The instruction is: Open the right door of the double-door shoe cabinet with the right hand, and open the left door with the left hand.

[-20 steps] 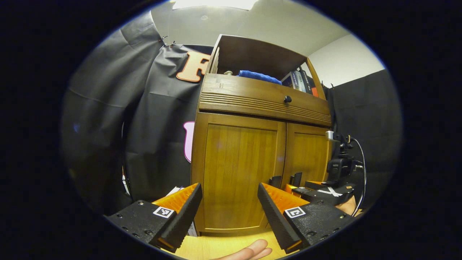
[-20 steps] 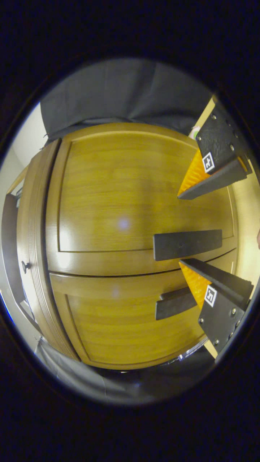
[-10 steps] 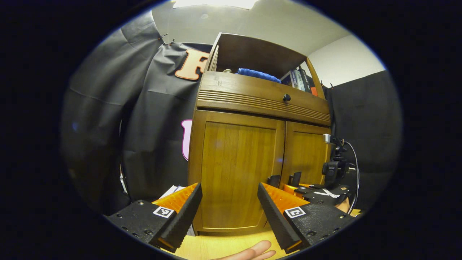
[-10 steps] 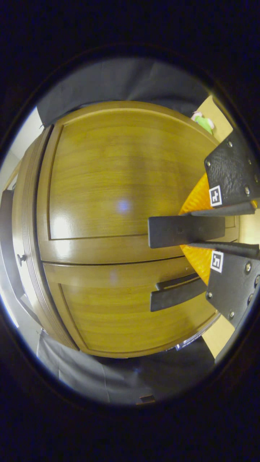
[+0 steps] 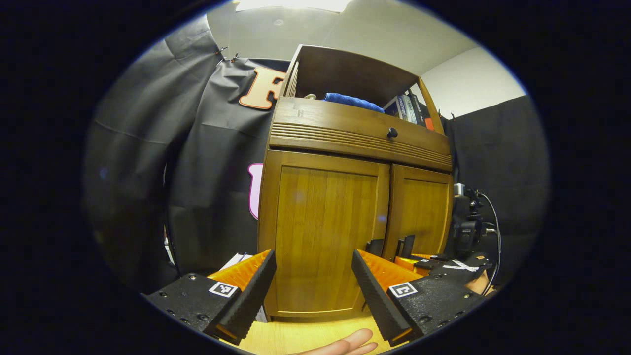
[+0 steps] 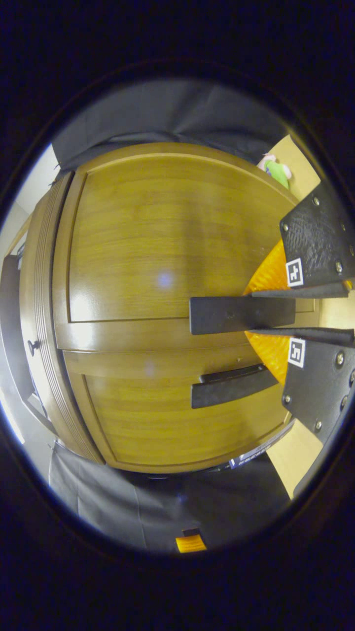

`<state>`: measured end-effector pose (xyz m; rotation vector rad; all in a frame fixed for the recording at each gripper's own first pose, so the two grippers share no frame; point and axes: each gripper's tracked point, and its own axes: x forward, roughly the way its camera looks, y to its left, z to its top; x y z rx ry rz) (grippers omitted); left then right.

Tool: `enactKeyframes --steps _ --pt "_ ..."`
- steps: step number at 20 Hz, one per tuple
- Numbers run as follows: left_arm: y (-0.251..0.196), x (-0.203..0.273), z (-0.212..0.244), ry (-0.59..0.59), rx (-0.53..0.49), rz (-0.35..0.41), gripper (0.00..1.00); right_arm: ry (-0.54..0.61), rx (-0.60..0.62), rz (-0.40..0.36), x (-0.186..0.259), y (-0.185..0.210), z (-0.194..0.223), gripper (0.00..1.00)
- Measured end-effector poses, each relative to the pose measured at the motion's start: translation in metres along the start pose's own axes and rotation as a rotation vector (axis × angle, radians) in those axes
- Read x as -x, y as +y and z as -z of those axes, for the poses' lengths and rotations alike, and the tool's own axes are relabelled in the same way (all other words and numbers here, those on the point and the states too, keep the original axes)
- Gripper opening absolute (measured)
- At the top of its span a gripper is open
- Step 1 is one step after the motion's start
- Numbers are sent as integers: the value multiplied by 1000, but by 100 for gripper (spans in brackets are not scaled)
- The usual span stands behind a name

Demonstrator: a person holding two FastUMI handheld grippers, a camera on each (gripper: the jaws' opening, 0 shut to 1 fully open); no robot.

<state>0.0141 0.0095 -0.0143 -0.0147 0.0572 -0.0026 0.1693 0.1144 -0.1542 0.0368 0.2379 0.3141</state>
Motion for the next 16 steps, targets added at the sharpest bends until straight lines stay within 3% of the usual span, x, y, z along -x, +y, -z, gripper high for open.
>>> enactKeyframes --steps 9,10,11,15,16 --pt "0 0 3 8 -5 -2 92 -6 -57 -98 51 -6 6 23" --pt "-1 0 3 8 -6 0 95 -7 -72 -114 56 -7 5 23" --pt "-2 0 3 7 -6 4 92 -8 -92 -129 61 -10 5 24" --pt "-10 0 7 20 -6 44 92 -22 -161 -194 81 -17 5 23" --pt "-15 1 7 21 -5 54 99 -25 -169 -203 86 -19 6 24"
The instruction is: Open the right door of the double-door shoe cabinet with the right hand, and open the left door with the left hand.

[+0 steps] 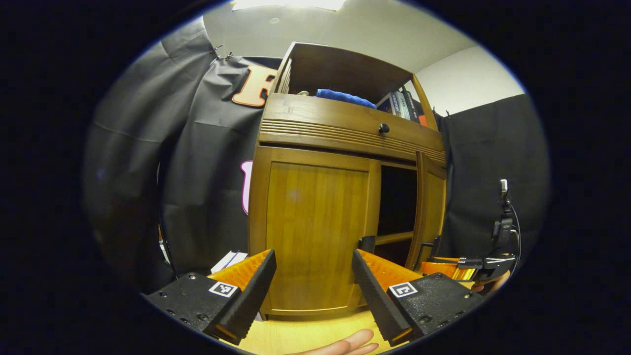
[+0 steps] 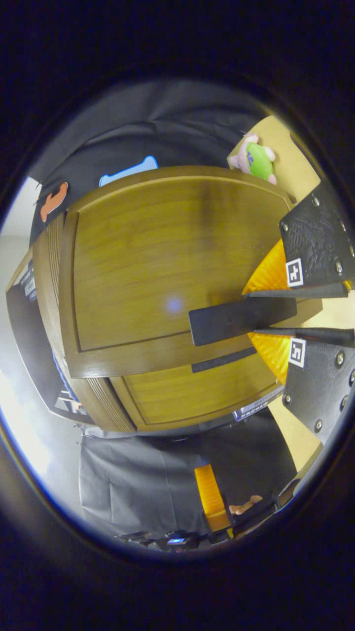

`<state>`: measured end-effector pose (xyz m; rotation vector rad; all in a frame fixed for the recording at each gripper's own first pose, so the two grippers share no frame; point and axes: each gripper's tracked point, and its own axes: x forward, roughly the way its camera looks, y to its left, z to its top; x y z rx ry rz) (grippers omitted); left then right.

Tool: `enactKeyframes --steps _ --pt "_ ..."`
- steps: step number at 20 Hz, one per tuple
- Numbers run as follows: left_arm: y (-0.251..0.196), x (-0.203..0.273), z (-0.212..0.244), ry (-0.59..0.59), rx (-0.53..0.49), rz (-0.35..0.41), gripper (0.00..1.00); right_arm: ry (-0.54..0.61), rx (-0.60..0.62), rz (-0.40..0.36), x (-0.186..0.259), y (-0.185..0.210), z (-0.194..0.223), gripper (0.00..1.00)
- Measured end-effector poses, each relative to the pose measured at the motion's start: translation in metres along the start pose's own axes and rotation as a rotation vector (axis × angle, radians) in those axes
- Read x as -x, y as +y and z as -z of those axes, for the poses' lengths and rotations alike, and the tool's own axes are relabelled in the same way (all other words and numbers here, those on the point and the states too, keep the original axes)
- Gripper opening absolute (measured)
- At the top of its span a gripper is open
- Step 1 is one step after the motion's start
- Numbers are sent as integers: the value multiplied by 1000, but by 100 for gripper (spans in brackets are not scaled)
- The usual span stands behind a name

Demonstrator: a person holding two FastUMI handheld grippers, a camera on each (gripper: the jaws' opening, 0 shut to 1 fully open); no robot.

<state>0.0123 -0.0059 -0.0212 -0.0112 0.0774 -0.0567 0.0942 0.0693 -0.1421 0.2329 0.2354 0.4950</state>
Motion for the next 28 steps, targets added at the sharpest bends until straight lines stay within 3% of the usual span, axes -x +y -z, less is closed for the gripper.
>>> enactKeyframes --steps 1,3,6,13,16,17,23,28 --pt "-4 1 1 0 -1 8 92 -3 3 -5 5 -1 -1 24" --pt "-8 3 -1 -1 -7 21 95 -7 3 -15 17 -4 0 24" --pt "-13 4 2 -1 -18 41 92 -10 6 -19 37 -12 -1 24" --pt "-41 7 11 19 -43 85 95 -34 53 43 79 -36 -5 23" --pt "-52 8 17 25 -55 106 92 -33 94 85 89 -42 -6 23" --pt "-54 9 17 26 -59 115 96 -38 119 101 93 -46 -9 27" --pt "-48 10 14 17 -52 96 92 -42 157 179 114 -62 -16 16" --pt "-49 11 15 18 -45 95 92 -85 206 310 130 -90 -34 16"
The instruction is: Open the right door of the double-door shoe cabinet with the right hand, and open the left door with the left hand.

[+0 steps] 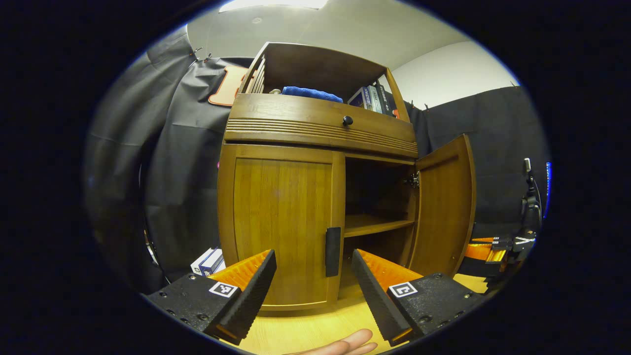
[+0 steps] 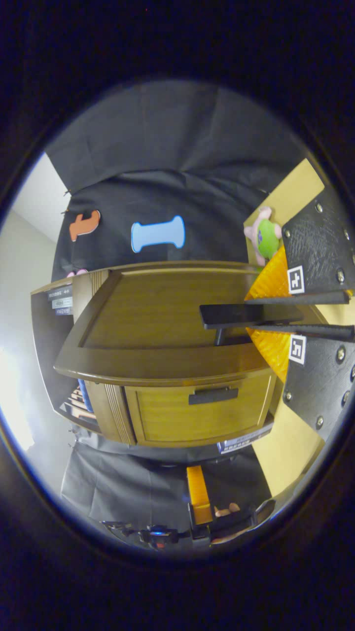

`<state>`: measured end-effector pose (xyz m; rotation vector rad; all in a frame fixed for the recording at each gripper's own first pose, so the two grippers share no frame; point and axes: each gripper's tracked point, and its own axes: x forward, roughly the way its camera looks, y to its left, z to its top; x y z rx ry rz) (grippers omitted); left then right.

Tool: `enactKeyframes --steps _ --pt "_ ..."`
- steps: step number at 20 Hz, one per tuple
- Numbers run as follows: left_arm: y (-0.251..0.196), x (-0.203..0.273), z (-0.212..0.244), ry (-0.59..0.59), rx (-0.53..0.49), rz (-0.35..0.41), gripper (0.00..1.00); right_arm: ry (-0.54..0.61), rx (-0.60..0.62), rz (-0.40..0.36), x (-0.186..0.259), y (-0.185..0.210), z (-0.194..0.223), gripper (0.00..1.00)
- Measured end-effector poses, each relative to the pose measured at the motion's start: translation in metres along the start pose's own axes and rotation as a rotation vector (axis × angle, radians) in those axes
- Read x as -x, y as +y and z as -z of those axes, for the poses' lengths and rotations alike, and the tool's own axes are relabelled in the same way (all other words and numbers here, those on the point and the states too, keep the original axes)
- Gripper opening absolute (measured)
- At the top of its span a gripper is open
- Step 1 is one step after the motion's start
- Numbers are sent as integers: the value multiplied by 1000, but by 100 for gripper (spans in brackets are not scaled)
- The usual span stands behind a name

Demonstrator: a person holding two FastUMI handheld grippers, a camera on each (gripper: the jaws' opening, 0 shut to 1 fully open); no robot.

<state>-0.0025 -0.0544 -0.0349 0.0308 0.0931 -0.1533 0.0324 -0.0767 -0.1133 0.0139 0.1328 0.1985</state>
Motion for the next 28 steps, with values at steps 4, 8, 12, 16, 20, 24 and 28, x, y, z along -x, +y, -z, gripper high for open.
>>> enactKeyframes --steps 4,8,12,16,20,24,28 --pt "1 1 0 -4 1 -5 95 -38 1 236 6 -70 -5 5" --pt "3 0 0 -5 6 -16 92 -34 -35 154 6 -89 -6 1" --pt "2 -4 3 9 15 -24 92 -33 -13 80 3 -112 -10 1" --pt "1 -9 11 32 23 -37 95 -26 -67 -42 -4 -137 -11 1" --pt "-1 -19 19 45 -47 -73 96 -18 -68 -127 -9 -139 -8 1" --pt "-18 -29 37 74 -62 -71 92 -21 -38 -133 -9 -136 -9 1" --pt "-35 -30 37 55 -41 -61 94 -15 -64 -153 -9 -135 -8 1"
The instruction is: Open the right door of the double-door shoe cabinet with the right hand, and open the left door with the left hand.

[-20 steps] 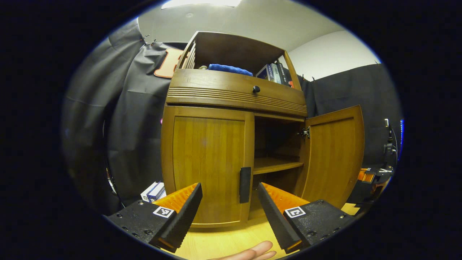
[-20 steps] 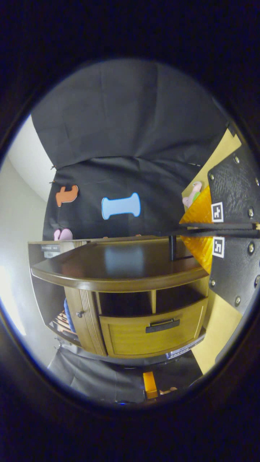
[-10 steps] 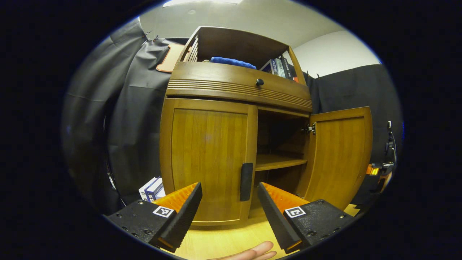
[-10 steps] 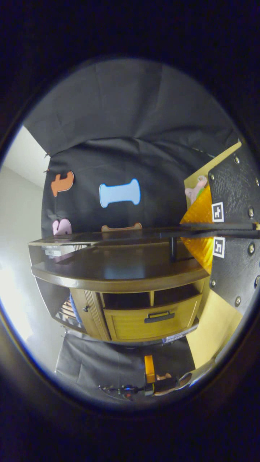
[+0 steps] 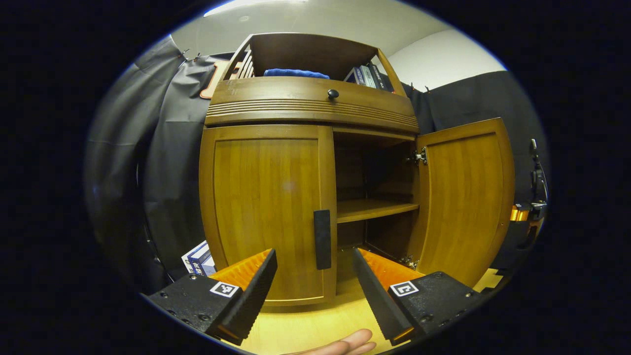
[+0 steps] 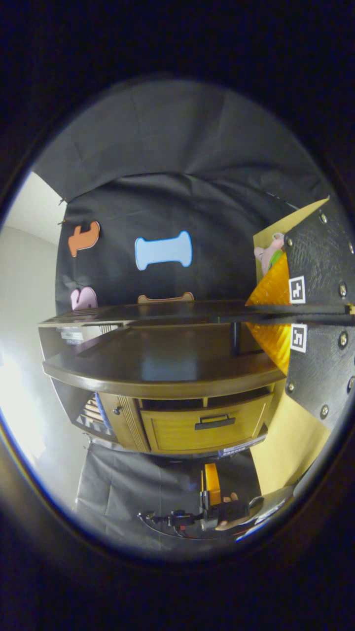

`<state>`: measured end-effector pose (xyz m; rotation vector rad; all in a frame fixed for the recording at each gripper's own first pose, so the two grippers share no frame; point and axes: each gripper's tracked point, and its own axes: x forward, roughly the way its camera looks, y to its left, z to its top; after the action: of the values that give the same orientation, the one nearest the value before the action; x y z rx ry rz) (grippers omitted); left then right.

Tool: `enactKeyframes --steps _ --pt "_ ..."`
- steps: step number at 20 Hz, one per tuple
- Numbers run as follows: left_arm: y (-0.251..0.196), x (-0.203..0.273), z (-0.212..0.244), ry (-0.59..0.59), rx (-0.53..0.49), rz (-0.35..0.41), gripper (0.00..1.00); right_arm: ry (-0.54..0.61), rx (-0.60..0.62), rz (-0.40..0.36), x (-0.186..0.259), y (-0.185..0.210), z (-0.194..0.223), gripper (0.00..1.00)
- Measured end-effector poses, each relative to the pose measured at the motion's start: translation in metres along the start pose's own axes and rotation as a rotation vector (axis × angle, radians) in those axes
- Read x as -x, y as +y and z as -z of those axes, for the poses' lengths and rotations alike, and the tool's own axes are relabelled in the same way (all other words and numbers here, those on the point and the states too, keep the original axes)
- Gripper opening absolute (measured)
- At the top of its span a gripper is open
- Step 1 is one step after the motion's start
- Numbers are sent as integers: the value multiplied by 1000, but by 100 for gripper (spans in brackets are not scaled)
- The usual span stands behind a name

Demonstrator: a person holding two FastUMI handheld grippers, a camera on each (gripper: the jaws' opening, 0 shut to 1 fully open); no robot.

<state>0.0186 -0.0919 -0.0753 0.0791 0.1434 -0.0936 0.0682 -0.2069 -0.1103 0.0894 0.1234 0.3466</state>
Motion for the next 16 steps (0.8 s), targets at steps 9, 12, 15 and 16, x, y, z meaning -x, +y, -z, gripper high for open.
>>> enactKeyframes --steps 9,12,15,16 --pt "17 -53 5 30 19 -74 94 23 142 123 54 -17 1 73" --pt "19 -84 11 32 62 -73 95 -13 121 121 83 -7 -8 97" --pt "15 -105 13 12 67 -53 95 -69 143 127 114 7 -31 96" --pt "14 -111 17 21 68 -50 93 -87 139 119 121 16 -38 97"
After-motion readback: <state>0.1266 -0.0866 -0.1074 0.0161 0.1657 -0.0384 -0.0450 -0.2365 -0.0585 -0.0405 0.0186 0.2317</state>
